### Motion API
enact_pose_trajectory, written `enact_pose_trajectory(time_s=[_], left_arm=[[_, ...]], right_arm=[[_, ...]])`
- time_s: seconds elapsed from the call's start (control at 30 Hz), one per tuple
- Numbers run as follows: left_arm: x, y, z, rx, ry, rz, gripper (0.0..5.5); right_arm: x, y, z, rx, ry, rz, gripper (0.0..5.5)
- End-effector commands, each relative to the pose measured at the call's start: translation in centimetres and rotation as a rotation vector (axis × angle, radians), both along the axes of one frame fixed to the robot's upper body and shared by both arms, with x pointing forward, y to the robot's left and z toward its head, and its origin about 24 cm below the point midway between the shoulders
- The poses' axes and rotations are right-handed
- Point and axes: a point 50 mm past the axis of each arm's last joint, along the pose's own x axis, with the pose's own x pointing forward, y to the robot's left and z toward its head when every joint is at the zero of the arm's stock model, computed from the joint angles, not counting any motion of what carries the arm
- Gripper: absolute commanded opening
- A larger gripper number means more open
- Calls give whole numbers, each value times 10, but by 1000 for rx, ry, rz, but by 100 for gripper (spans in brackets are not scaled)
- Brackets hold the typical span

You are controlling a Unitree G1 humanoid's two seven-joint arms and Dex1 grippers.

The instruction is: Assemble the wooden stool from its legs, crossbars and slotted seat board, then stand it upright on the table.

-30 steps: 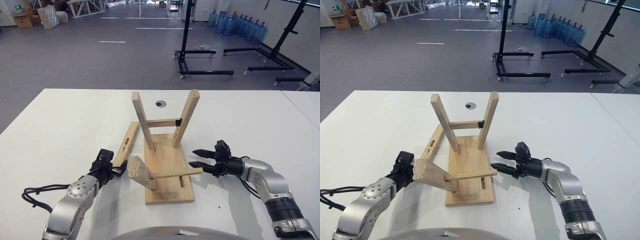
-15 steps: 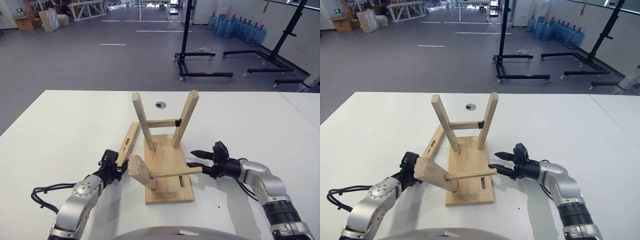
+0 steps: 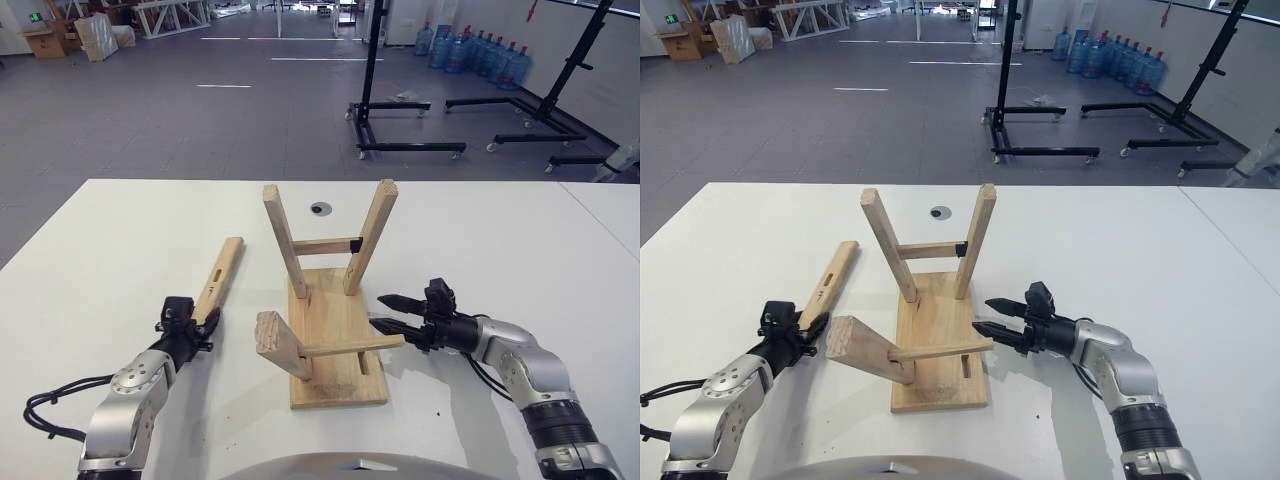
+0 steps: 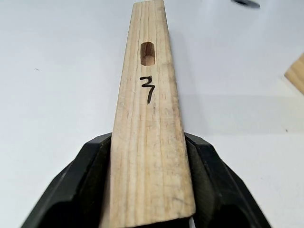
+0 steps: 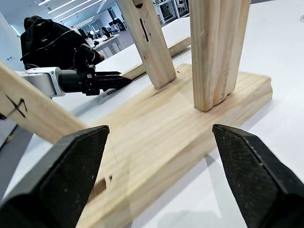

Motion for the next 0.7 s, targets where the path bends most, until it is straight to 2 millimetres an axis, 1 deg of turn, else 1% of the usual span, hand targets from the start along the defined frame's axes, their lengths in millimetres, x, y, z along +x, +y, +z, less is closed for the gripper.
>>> enact_pose_trajectory(time_s=[0.03,0.1,0.2,0.23,0.3,0.33,0.4,0.47,0.53,0.63,0.7], left_arm=[[14,2,50,-58,-340,-38,206],[11,-4,76,-85,-507,-129,206],[3,-14,104,-200,-651,-295,206],[1,-17,110,-239,-672,-339,206],[-6,-26,122,-350,-699,-486,206],[-5,-31,127,-390,-702,-550,206],[-3,-40,133,-445,-693,-658,206],[-2,-50,131,-493,-621,-794,206],[-4,-56,121,-541,-511,-914,206],[-6,-59,107,-618,-357,-1041,206],[-3,-61,102,-639,-301,-1079,206]], right_arm=[[10,2,29,158,-18,12,401],[11,7,46,262,-30,34,401],[11,15,68,398,-68,62,401],[11,17,74,441,-77,65,401],[12,22,91,567,-104,94,401],[12,26,98,611,-116,116,401],[13,33,105,653,-125,149,401],[14,42,108,682,-127,176,401],[16,49,111,713,-129,197,401],[18,62,112,736,-137,230,401],[18,69,114,756,-151,245,401]])
